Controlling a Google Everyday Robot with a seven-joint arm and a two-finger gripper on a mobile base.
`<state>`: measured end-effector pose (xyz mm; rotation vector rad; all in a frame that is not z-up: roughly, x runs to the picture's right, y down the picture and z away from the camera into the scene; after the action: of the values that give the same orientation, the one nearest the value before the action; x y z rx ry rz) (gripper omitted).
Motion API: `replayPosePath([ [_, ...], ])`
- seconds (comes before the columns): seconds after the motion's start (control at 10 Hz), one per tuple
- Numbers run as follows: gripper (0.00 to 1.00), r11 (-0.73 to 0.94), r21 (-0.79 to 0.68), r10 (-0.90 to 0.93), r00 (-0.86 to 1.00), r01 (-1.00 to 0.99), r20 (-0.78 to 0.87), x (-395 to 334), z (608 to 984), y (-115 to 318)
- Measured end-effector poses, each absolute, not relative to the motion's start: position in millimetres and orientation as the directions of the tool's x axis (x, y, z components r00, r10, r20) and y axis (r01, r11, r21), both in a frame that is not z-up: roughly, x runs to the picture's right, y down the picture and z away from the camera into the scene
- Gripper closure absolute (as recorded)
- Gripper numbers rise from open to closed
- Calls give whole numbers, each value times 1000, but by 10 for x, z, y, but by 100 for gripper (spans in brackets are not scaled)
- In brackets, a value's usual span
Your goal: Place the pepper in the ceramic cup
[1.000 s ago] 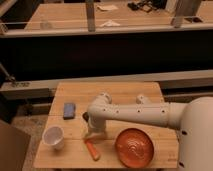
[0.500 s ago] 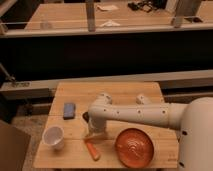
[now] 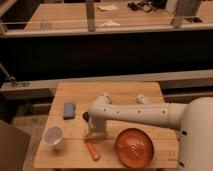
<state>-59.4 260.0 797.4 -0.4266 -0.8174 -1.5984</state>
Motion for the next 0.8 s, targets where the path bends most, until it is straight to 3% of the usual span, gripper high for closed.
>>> replayPosePath([
  [0.2,25,-22,268,-705,-205,963,679,-598,7975,2592],
  [0.6,45,-25,271,-707,-209,962,675,-604,7979,2587],
  [0.8,47,-27,273,-710,-211,962,672,-610,7978,2581],
])
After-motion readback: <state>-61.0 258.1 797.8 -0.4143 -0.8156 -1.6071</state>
